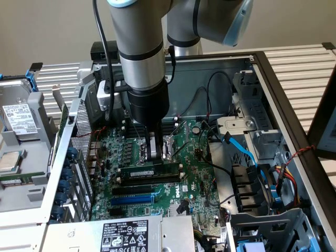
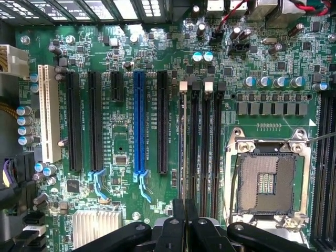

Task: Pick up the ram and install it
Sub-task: 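Insert the ram into the slot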

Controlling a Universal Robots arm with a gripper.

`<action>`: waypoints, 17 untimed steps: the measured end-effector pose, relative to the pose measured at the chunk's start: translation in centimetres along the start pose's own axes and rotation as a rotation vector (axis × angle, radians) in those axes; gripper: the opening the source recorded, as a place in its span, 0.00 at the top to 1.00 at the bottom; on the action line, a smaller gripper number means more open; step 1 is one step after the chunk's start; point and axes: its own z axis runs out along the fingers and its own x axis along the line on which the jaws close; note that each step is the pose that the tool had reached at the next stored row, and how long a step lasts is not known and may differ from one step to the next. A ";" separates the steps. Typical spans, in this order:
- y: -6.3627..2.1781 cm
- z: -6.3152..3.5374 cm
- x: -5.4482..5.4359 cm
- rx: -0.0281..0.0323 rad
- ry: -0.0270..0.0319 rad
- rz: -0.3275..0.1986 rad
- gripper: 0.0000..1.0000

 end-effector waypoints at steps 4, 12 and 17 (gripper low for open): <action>0.12 0.09 0.0 0.0013 0.0001 0.000 0.88; 0.22 0.42 0.0 0.0025 -0.0001 0.000 0.88; 0.28 0.65 0.0 0.0028 0.0000 0.000 0.88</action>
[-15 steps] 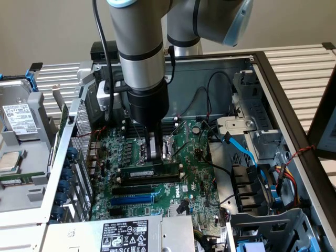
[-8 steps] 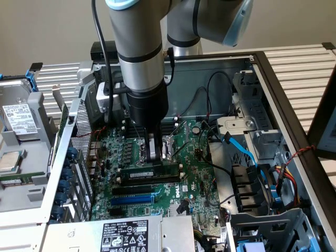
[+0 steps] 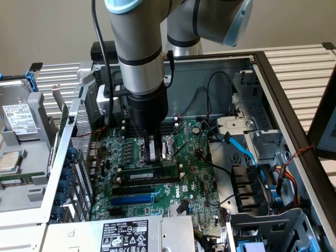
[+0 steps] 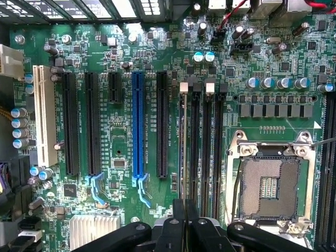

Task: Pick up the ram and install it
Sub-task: 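Insert the ram into the slot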

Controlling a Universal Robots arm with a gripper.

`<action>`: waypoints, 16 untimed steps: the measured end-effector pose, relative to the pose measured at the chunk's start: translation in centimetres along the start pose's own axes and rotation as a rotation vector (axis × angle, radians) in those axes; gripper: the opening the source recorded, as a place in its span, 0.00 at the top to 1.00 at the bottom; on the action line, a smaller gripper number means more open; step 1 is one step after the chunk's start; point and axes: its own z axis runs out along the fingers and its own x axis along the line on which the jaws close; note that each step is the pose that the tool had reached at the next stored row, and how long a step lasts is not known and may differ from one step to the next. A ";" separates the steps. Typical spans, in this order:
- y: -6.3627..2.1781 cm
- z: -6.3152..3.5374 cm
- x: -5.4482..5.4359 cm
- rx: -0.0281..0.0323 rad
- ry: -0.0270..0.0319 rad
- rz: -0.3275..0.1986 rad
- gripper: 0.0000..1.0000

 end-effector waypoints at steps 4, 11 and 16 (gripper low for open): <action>0.01 -0.15 0.0 -0.0120 -0.0041 0.000 0.80; -0.06 -0.90 0.1 -0.0449 -0.0170 0.000 0.80; -0.10 -1.48 0.1 -0.0523 -0.0233 0.000 0.80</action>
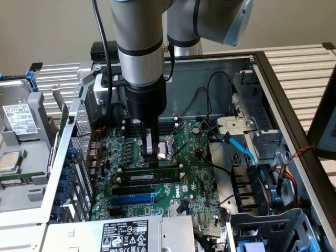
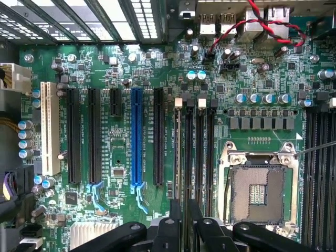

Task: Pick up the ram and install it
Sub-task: 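Insert the ram into the slot, then press down the ram until it locks into place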

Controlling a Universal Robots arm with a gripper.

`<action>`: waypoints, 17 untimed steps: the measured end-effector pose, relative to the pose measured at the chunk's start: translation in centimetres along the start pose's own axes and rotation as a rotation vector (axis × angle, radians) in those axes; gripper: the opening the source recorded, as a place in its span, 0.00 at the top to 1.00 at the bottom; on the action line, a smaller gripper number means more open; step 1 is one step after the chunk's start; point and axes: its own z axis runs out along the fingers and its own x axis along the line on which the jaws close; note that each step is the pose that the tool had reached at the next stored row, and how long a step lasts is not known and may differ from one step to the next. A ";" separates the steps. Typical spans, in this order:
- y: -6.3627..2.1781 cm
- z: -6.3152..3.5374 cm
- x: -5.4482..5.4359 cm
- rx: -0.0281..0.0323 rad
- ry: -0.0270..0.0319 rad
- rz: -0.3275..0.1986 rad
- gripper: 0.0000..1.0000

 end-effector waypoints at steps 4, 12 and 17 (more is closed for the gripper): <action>-0.02 -0.17 0.0 -0.0020 -0.0007 0.000 0.80; -0.01 -0.44 -0.1 -0.0418 0.0023 -0.001 0.80; 0.02 -0.48 -0.2 -0.0518 0.0135 -0.001 0.89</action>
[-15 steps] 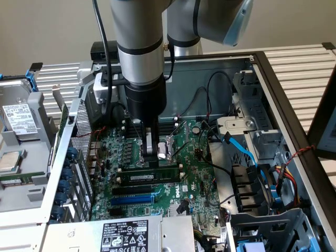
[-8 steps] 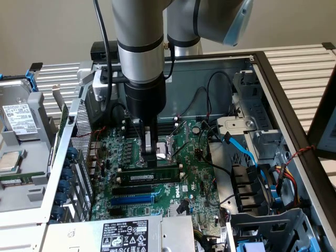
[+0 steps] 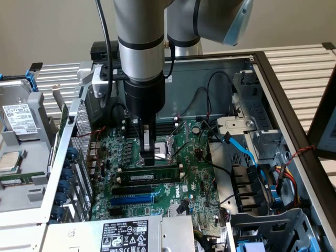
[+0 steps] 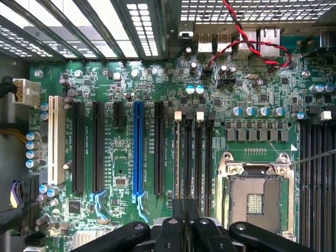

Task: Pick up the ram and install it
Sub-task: 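Press down the ram until it locks into place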

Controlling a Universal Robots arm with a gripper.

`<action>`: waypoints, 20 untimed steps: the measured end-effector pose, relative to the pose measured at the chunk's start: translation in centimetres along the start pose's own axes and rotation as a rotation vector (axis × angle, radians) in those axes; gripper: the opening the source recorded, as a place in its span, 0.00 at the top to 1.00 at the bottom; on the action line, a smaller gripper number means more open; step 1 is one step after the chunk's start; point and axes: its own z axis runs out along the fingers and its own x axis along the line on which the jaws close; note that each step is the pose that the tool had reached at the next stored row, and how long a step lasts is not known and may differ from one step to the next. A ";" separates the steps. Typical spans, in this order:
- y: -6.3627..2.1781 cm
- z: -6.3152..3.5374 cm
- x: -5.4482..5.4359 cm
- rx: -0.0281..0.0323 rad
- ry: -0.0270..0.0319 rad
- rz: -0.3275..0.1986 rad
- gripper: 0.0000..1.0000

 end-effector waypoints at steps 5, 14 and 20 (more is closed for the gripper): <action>0.12 0.10 0.0 0.0004 0.0125 0.000 0.90; 0.15 0.69 -0.2 0.0051 0.0191 0.000 0.90; 0.15 1.01 -0.3 0.0063 0.0208 0.000 0.90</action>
